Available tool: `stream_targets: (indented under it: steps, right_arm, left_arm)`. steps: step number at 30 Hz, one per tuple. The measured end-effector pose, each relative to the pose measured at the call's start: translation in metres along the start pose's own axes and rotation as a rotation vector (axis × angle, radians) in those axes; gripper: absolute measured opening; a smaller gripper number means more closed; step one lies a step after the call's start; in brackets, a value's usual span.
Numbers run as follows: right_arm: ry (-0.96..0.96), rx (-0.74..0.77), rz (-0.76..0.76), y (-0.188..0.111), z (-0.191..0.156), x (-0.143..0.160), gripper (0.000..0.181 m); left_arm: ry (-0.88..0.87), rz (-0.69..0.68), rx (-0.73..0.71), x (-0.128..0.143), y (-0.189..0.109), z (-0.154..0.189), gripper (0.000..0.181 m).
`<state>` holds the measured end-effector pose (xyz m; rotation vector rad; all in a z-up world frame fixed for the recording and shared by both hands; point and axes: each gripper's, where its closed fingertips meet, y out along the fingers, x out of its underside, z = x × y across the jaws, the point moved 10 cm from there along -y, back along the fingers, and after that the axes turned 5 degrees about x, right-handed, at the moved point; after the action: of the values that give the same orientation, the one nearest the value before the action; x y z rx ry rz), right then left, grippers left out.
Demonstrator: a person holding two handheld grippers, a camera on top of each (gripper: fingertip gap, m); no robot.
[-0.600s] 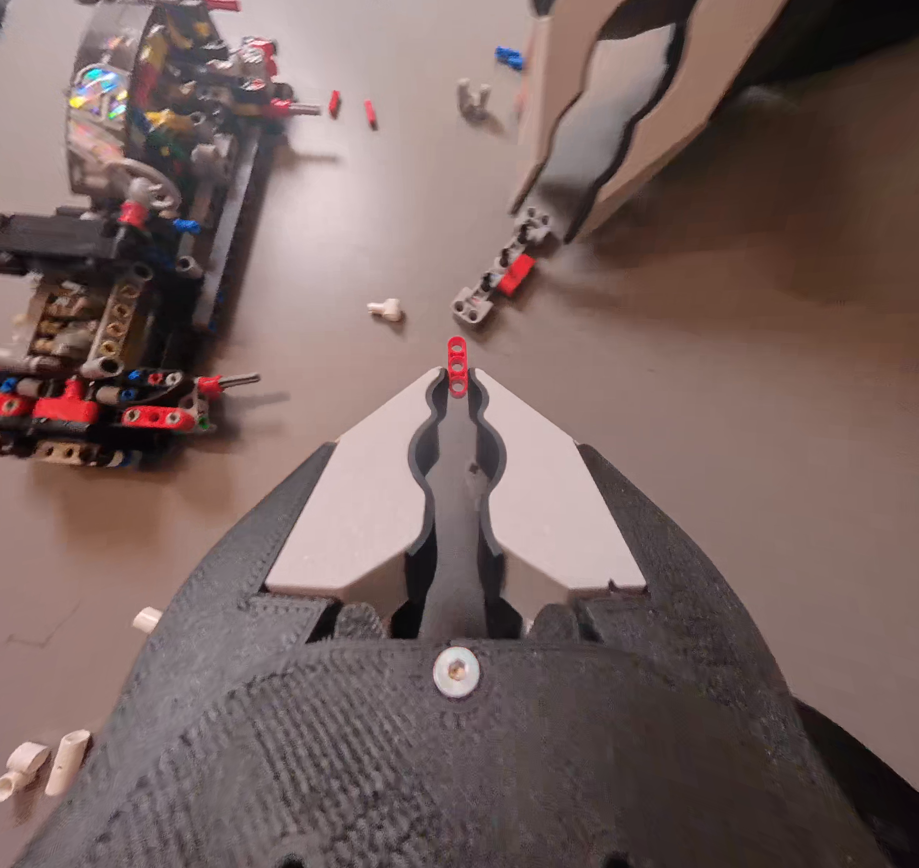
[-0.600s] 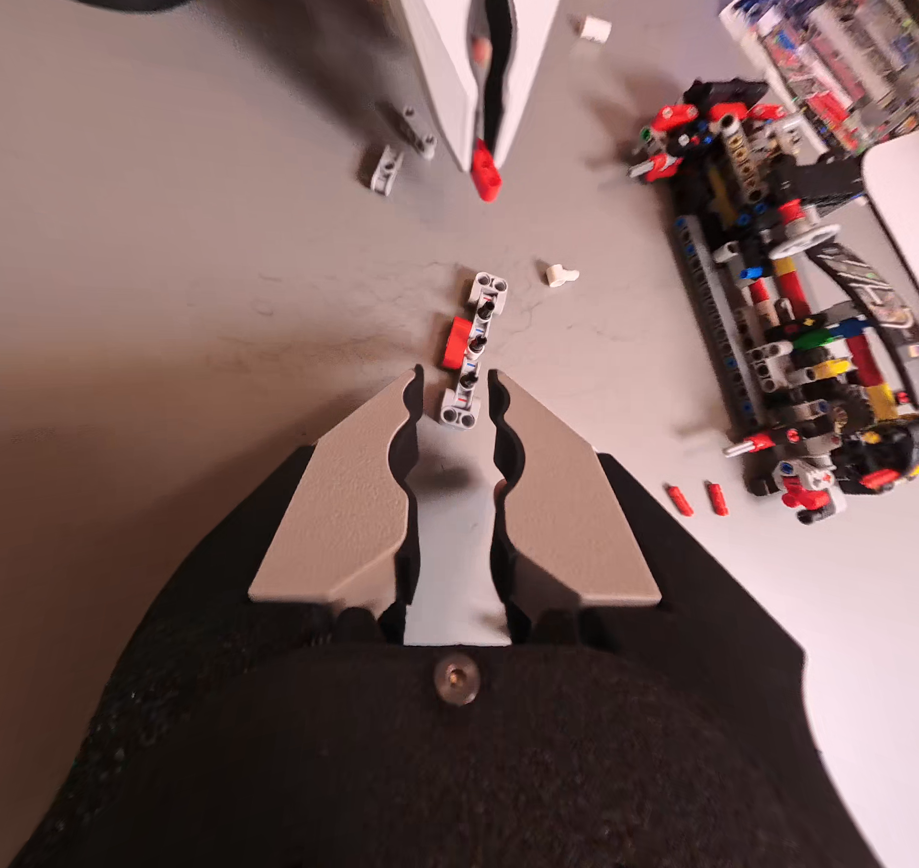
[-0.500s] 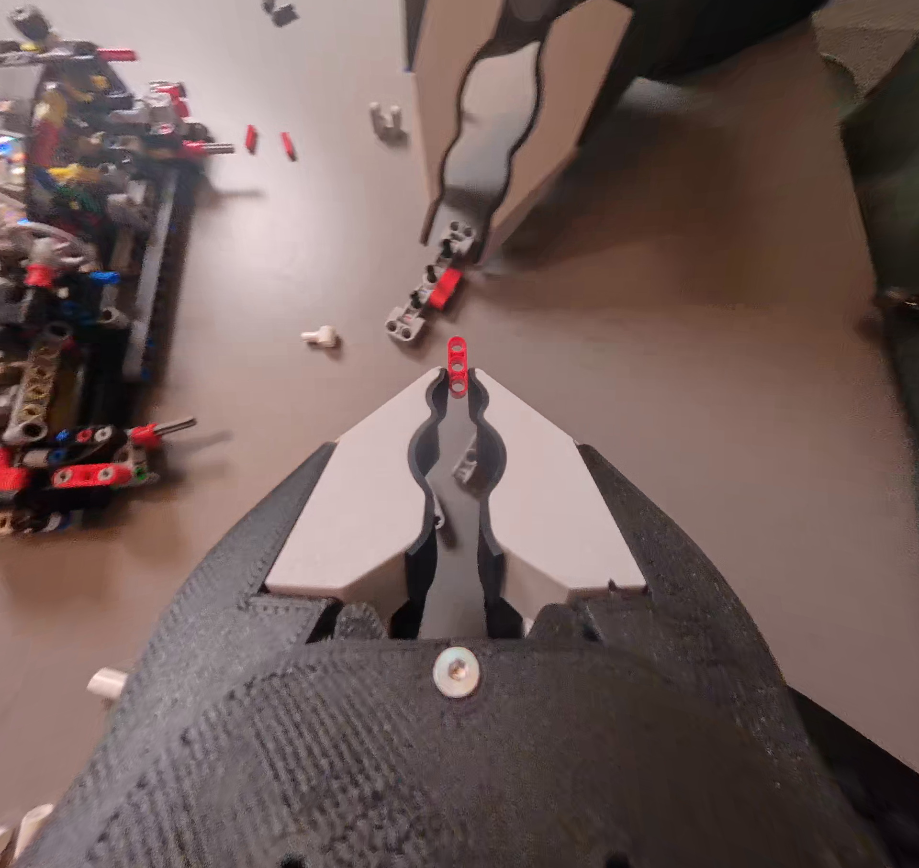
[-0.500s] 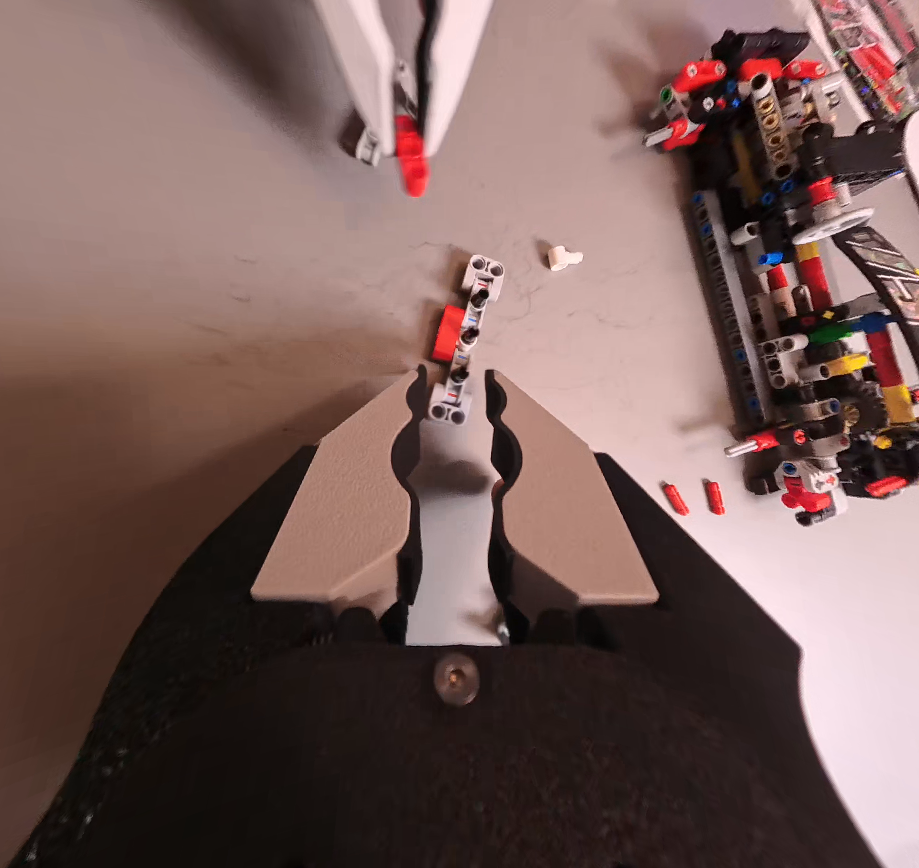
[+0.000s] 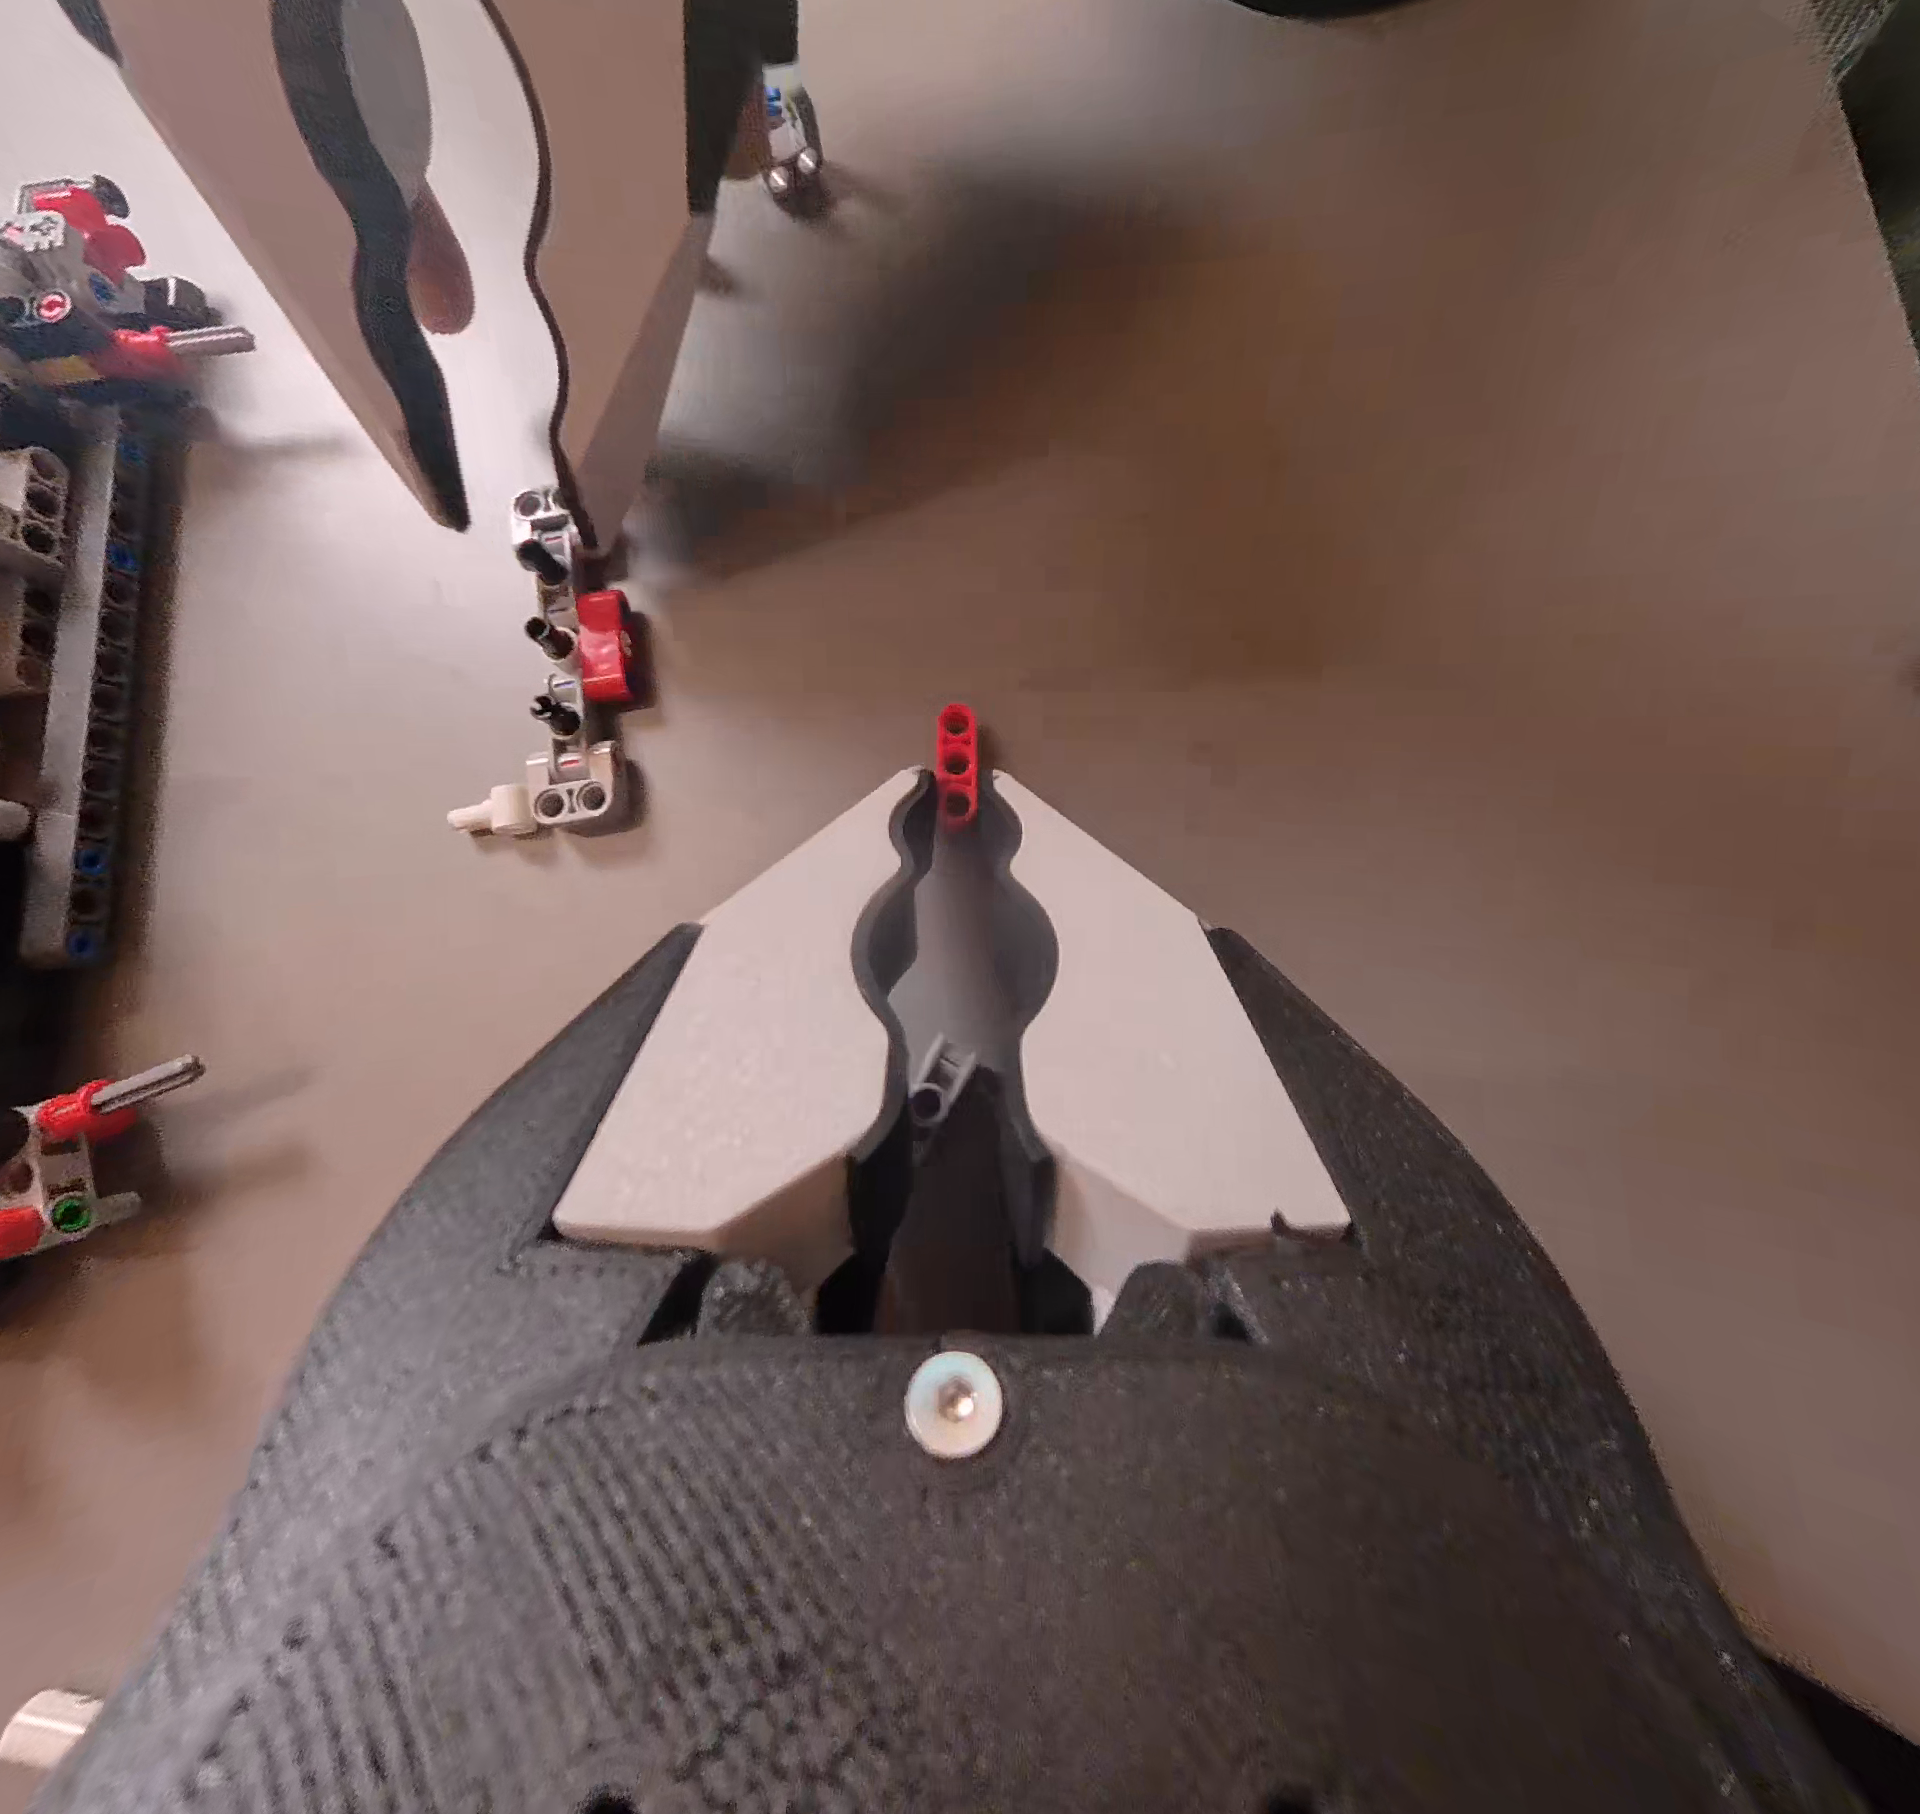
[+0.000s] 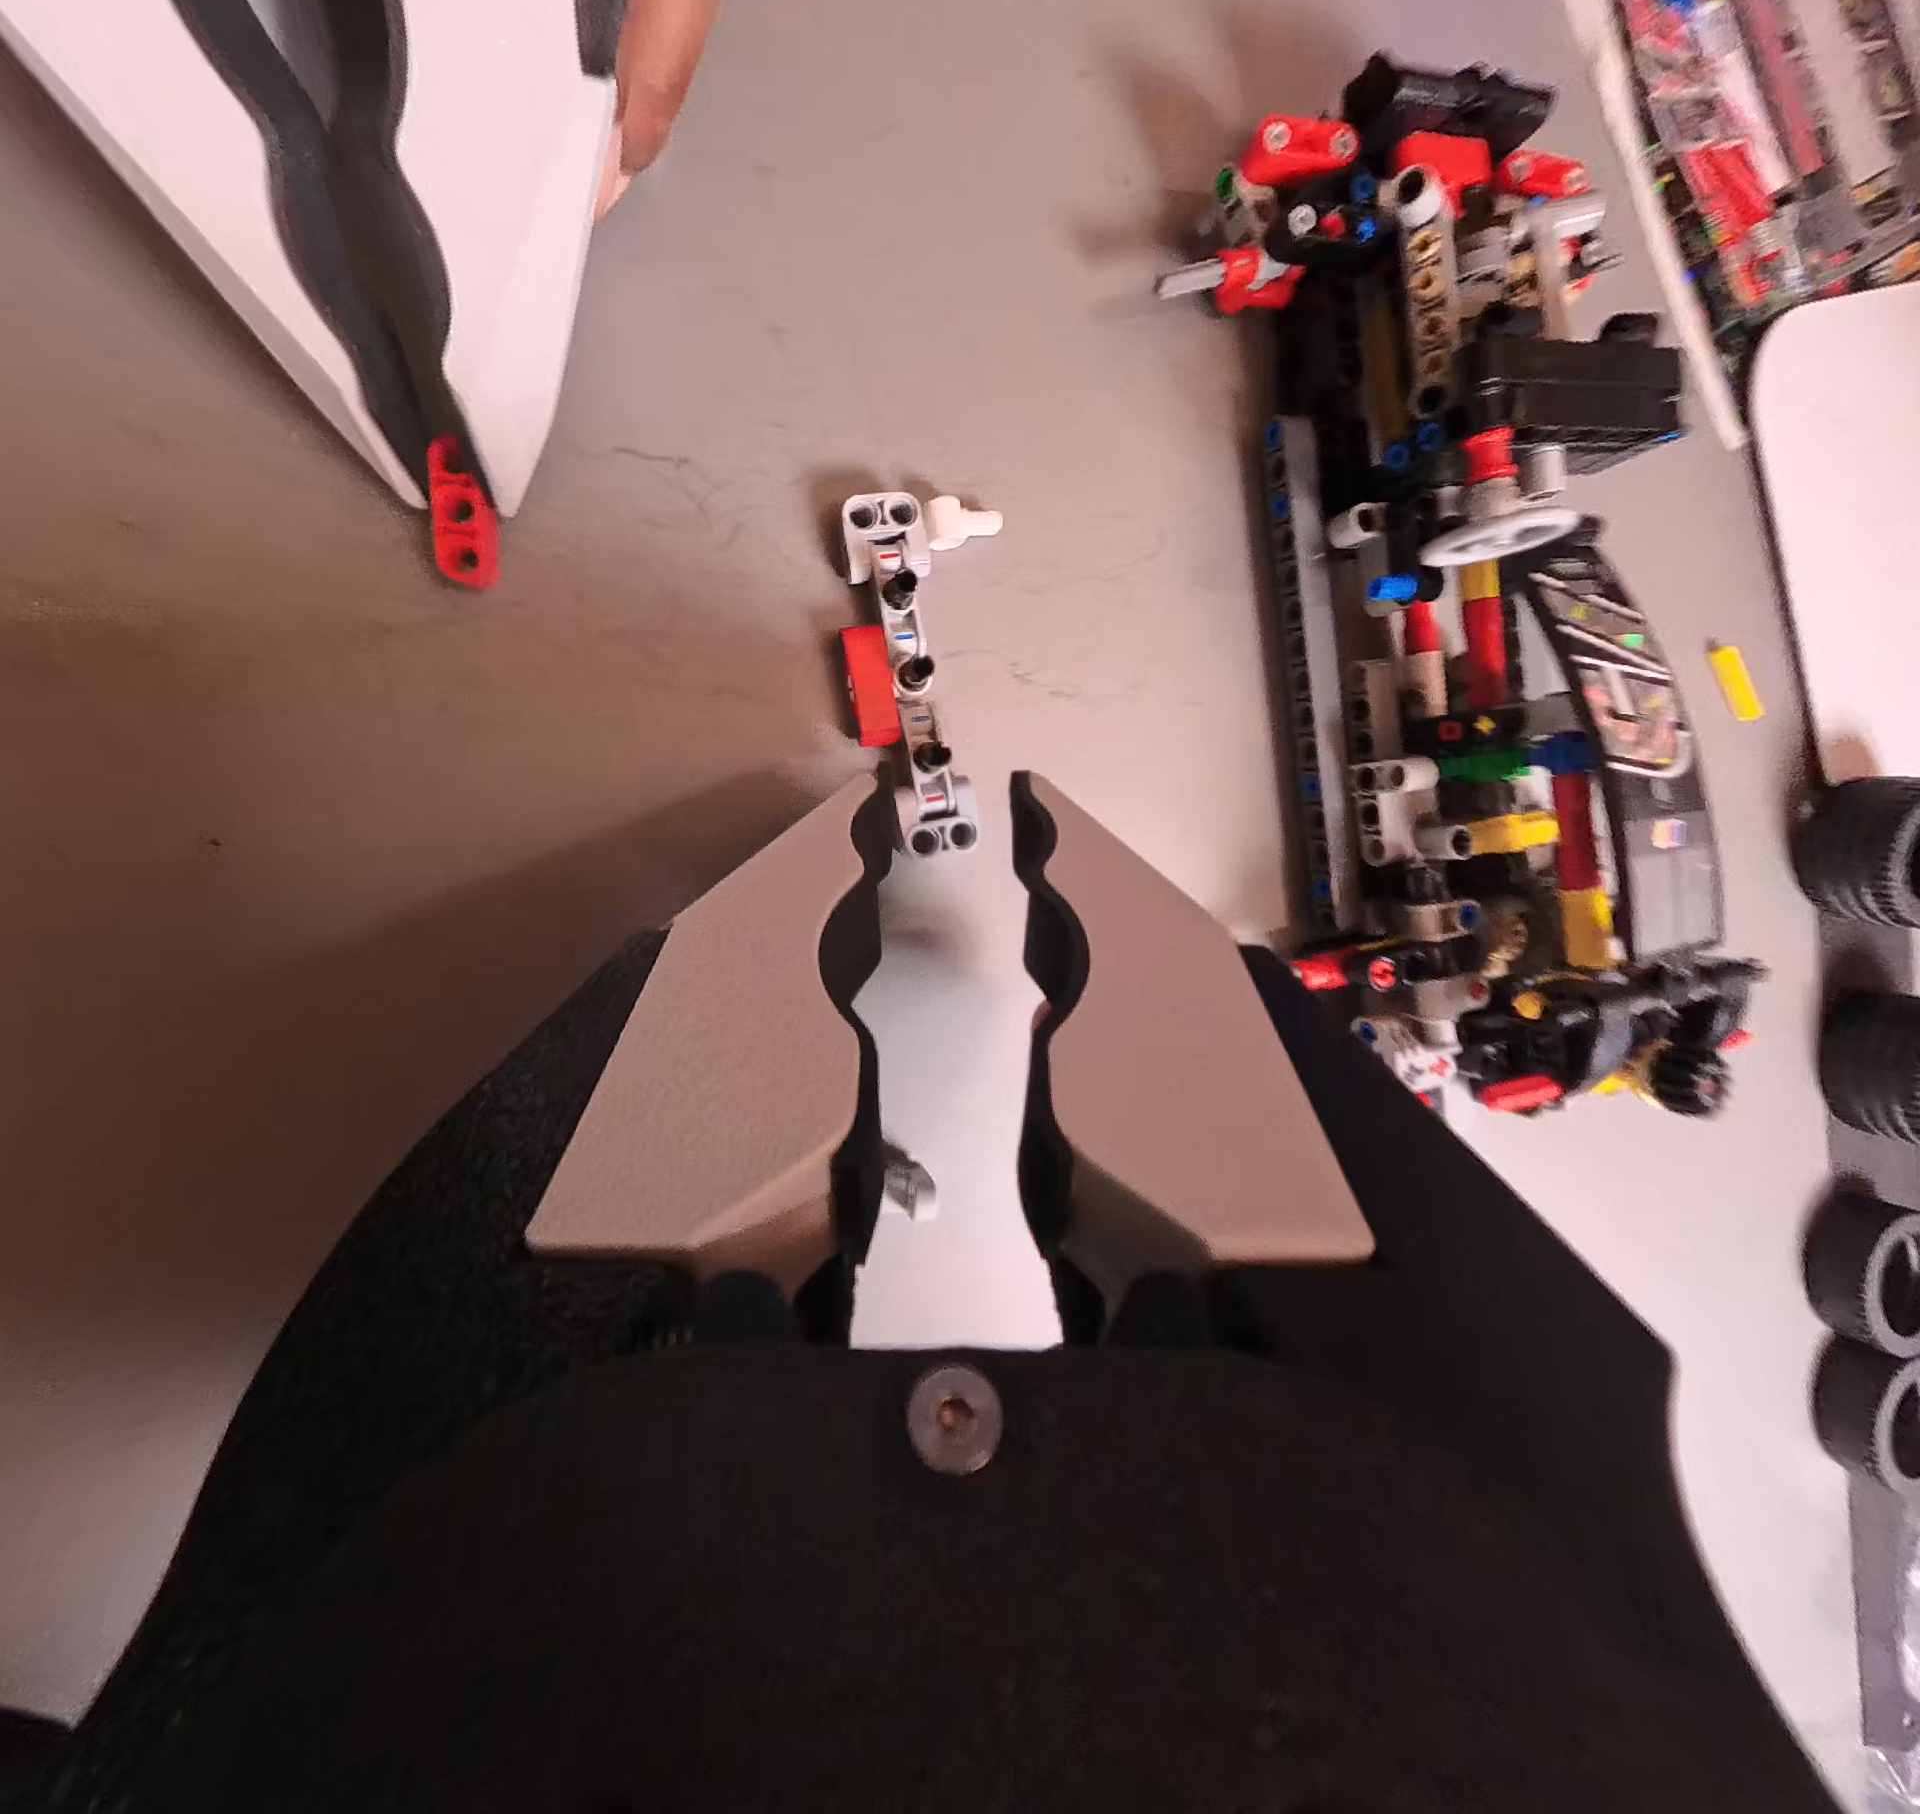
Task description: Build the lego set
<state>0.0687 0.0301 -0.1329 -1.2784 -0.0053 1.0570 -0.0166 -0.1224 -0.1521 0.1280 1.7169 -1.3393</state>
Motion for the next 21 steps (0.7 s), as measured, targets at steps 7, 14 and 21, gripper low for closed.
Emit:
stream_targets:
  steps: [7, 14, 21]
  right_arm:
    - [0.069, 0.102, 0.136, -0.046, -0.002, 0.013, 0.018]
    - [0.19, 0.205, 0.25, -0.065, 0.001, 0.039, 0.015]
    - [0.261, 0.208, 0.271, -0.065, 0.009, 0.058, 0.014]
  left_arm:
    - [-0.026, 0.04, -0.002, 0.002, -0.007, -0.002, 0.016]
    - [-0.018, 0.006, 0.004, 0.0, 0.002, 0.0, 0.005]
    - [0.013, 0.029, 0.063, -0.001, 0.003, 0.005, 0.006]
